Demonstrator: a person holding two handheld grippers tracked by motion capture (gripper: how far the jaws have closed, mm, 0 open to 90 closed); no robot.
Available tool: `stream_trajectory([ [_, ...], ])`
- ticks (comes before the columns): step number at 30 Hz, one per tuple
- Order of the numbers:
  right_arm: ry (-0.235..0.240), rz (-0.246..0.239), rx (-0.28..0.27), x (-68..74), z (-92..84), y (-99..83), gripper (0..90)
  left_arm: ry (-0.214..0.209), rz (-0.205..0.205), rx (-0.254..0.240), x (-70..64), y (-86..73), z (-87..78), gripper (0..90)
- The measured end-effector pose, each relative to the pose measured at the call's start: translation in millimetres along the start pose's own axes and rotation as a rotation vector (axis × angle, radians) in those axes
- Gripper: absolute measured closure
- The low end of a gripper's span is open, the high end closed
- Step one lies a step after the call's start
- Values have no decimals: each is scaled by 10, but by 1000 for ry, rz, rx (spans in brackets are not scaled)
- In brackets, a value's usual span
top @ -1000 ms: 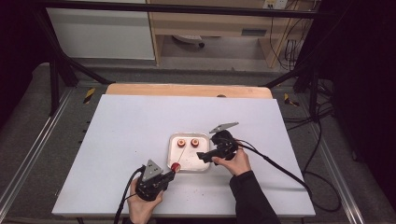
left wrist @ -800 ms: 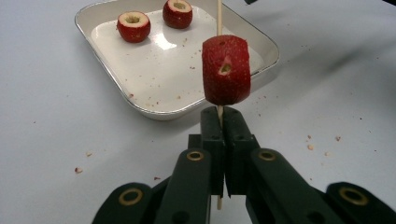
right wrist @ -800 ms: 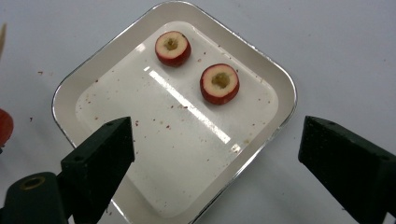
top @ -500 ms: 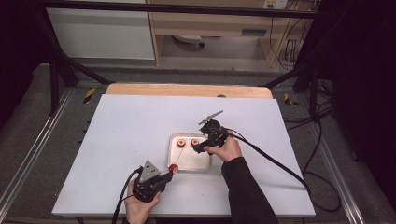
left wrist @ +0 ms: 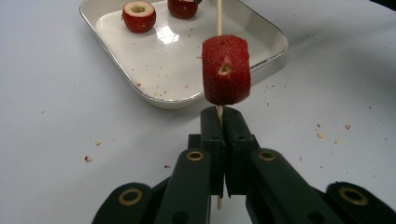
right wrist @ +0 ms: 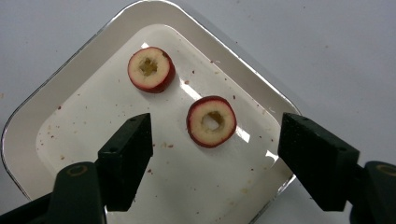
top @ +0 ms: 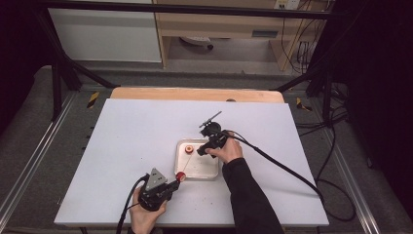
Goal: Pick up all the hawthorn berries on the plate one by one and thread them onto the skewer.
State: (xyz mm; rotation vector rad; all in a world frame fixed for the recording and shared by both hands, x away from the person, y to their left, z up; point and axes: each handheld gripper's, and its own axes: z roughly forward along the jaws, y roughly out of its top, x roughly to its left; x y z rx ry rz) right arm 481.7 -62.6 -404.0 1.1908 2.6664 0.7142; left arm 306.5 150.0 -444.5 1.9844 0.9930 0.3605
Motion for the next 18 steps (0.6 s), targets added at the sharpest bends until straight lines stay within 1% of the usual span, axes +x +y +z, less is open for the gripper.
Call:
stream_trajectory([
  [2, 5, 15, -1, -1, 19, 23, 318, 0, -3, -2, -1, 0, -1, 884],
  [3, 6, 14, -2, -11, 27, 27, 331, -1, -1, -1, 1, -1, -2, 884],
  [4, 3, 27, 4, -14, 37, 32, 344, 0, 1, 1, 3, -2, -3, 884],
  [11, 4, 21, 35, -38, 110, 49, 416, -2, -1, 4, 6, -5, -1, 884],
  [14, 16, 27, 37, -45, 122, 55, 452, -2, -3, 5, 6, -6, 6, 884],
  [18, 19, 34, 39, -47, 141, 61, 499, -2, 0, 9, 5, -7, 9, 884],
])
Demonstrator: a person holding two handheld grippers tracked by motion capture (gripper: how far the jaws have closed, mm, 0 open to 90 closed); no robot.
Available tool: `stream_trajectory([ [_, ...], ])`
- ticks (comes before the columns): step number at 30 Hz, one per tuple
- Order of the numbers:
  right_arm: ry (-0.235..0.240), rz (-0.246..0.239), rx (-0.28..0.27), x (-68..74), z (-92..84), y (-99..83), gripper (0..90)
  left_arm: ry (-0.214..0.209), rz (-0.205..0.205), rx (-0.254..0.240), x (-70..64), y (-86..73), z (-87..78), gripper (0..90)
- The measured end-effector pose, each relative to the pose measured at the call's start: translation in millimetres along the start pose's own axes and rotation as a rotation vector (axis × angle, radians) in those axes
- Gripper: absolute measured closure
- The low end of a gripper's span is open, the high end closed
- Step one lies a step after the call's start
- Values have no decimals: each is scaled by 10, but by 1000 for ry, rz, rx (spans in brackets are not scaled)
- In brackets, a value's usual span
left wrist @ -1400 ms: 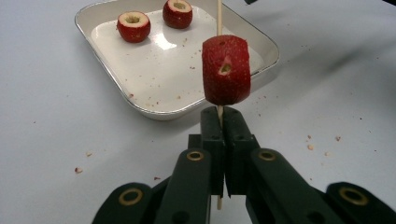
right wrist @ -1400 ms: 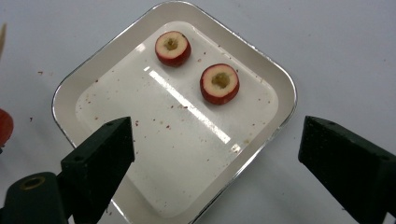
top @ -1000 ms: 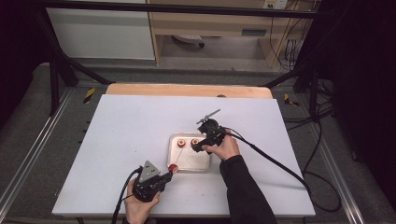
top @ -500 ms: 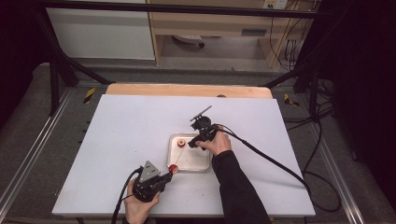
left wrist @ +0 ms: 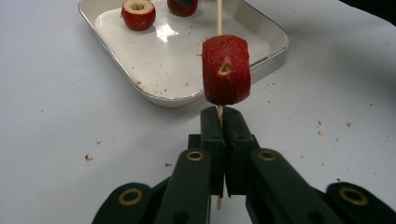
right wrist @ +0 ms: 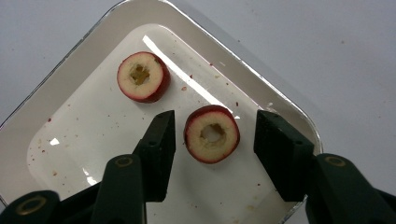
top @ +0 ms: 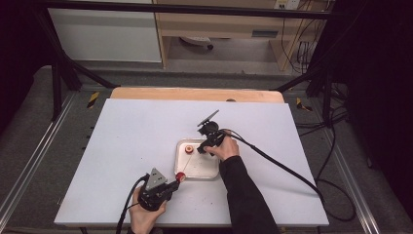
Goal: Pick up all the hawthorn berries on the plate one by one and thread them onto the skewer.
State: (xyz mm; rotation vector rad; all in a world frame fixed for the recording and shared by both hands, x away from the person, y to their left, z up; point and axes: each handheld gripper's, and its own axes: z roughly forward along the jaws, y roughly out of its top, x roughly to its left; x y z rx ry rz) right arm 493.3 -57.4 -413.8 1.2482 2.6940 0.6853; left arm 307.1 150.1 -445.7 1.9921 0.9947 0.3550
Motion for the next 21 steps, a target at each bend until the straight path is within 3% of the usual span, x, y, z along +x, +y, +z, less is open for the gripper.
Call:
stream_trajectory([
  [9, 6, 22, 10, -6, 41, 1, 599, 0, -1, -1, 4, -1, -1, 884],
  [17, 6, 38, 20, -12, 44, 2, 607, -1, 0, -1, 2, 2, 1, 884],
  [21, 11, 56, -3, -12, 1, 7, 608, 0, 1, -2, 0, 5, 1, 884],
])
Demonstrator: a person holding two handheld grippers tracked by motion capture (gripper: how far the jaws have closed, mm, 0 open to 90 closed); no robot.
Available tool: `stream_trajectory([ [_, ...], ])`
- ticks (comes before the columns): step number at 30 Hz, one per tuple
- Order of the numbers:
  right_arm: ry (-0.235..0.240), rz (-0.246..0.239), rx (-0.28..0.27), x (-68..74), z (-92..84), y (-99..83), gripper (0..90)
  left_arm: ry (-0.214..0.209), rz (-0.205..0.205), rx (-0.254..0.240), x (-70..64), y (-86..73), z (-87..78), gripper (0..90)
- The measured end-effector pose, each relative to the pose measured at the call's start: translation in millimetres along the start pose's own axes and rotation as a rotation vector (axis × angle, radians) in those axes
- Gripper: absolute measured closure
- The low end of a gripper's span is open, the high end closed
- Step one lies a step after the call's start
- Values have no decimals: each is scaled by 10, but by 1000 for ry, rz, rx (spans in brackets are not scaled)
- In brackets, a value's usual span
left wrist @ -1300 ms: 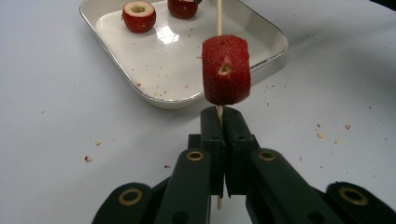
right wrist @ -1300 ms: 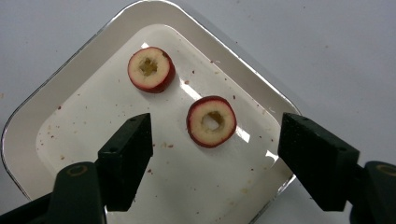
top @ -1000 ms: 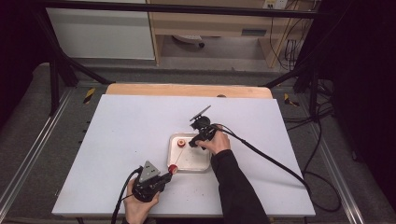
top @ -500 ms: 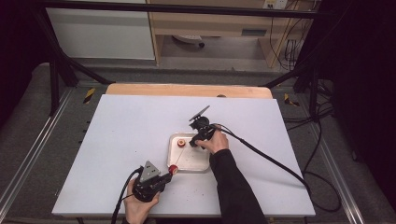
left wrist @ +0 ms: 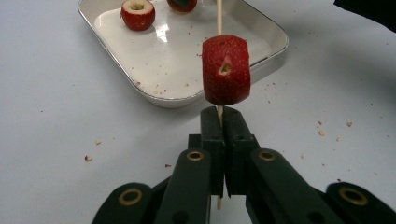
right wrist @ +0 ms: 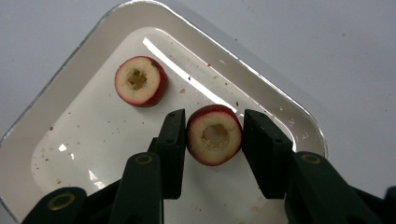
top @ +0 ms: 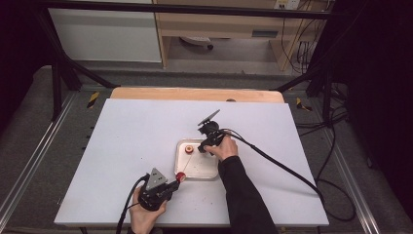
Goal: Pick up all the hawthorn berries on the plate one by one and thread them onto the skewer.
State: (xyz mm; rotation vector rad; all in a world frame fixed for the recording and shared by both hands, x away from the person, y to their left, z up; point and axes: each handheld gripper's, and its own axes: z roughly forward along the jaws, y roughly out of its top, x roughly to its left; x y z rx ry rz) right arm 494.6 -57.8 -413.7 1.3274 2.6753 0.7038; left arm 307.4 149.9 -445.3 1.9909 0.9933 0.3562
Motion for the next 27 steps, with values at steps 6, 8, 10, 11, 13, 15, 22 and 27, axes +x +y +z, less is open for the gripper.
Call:
stream_trajectory([
  [6, 17, 5, -18, 24, -120, -11, 609, 0, 6, 1, -10, 5, 4, 884],
  [8, 22, -1, -22, 31, -154, -20, 609, 1, 4, -1, -13, 5, 5, 884],
  [10, 28, -3, -25, 42, -188, -29, 609, 1, 4, -2, -14, 6, 2, 884],
  [11, 30, 2, -24, 50, -206, -34, 609, 2, 5, -3, -14, 6, 1, 884],
  [13, 33, 0, -27, 59, -236, -48, 609, 3, 6, -3, -17, 8, -1, 884],
  [15, 37, 0, -31, 66, -274, -64, 609, 3, 8, -5, -21, 11, -4, 884],
  [22, 65, 3, -74, 97, -399, -132, 609, 2, 8, -10, -37, 18, -4, 884],
  [27, 98, 4, -127, 135, -483, -201, 610, 1, 10, -15, -59, 26, 1, 884],
])
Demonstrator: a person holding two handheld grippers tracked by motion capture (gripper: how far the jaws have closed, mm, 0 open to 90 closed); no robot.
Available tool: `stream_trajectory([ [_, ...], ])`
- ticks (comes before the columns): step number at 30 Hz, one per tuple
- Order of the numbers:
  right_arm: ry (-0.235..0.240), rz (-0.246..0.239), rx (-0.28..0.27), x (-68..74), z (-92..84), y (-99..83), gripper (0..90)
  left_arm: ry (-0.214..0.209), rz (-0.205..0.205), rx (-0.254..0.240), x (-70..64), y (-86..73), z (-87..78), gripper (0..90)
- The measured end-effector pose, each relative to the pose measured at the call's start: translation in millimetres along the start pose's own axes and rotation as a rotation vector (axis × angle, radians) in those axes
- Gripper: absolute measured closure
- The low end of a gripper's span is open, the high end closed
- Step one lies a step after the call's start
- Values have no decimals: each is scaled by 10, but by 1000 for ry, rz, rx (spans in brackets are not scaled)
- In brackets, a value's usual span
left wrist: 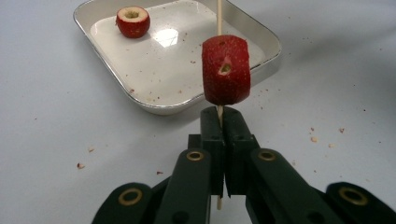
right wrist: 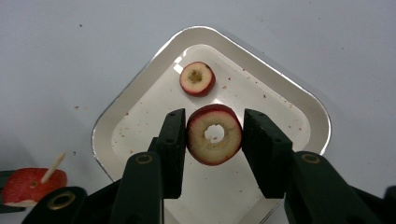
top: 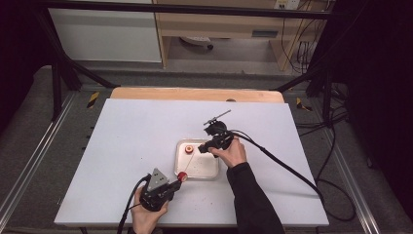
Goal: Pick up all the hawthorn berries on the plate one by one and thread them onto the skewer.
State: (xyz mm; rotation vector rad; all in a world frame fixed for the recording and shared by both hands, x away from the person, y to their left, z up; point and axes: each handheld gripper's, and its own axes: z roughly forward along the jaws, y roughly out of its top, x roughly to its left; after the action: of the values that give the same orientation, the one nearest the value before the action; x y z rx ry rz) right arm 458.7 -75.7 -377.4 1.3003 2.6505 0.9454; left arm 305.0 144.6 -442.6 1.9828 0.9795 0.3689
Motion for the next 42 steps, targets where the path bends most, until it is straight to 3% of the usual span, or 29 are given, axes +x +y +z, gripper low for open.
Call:
stream_trajectory([
  [12, 55, 15, -131, 22, -150, -185, 610, -4, -9, -11, -49, 8, 28, 884],
  [29, 110, 100, -410, 11, -237, -493, 611, -18, -48, -26, -142, 25, 87, 884],
  [42, 130, 139, -598, 38, -190, -684, 611, -38, -115, -40, -246, 42, 151, 884],
])
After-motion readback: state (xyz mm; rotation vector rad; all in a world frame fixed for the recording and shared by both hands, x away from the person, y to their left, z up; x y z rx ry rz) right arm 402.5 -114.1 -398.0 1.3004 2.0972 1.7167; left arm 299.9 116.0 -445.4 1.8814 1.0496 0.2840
